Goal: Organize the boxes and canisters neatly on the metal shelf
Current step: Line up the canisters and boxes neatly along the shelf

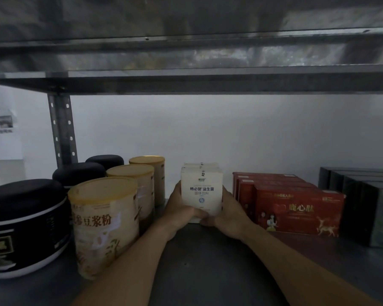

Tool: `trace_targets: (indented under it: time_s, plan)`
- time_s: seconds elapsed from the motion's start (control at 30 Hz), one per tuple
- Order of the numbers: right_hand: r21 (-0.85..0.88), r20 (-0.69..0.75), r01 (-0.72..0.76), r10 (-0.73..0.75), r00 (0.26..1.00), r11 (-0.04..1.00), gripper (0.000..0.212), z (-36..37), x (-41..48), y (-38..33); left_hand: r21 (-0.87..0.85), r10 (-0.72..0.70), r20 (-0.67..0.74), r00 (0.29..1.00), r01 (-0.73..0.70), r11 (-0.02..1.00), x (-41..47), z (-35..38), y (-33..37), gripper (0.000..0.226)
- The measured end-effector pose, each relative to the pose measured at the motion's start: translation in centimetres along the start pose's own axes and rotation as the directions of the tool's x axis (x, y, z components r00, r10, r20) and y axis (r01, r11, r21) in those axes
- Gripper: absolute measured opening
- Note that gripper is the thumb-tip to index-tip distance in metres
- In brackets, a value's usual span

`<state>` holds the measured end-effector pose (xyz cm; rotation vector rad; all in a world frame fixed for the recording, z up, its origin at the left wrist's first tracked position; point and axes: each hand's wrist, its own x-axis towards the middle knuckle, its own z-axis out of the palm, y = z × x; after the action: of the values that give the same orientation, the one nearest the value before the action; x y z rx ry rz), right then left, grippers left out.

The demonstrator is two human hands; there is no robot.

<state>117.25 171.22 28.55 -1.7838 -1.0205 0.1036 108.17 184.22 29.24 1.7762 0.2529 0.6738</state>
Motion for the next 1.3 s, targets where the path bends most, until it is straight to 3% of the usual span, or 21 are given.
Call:
trace_targets:
  time_s: [0.2, 0.43, 0.8, 1.3]
  plan:
    - [-0.102, -0.041, -0.006, 0.002, 0.999, 0.995, 0.086, 0.2, -0.3, 0.1, -0.024, -0.005, -0.006, 1.000, 0.005, 1.000, -0.6, -0.3, 0.2, 0.079]
    - [0.030, -0.033, -0.017, 0.018, 0.999, 0.999, 0.070, -0.1, -1.5, -0.4, -0.114, -0.050, 0.035, 0.998, 0.054, 0.992, -0.5, -0.4, 0.5, 0.060]
    - [-0.001, 0.018, -0.011, 0.011, 1.000, 1.000, 0.058, 0.1, -1.8, -0.6, -0.106, -0.036, 0.015, 0.999, 0.037, 0.994, -1.0, -0.5, 0.3, 0.057]
    - [-0.024, 0.024, -0.030, 0.031, 0.999, 0.999, 0.060, 0.1, -2.2, -1.3, -0.108, -0.043, 0.003, 0.999, 0.043, 0.993, -1.0, -0.3, 0.4, 0.063]
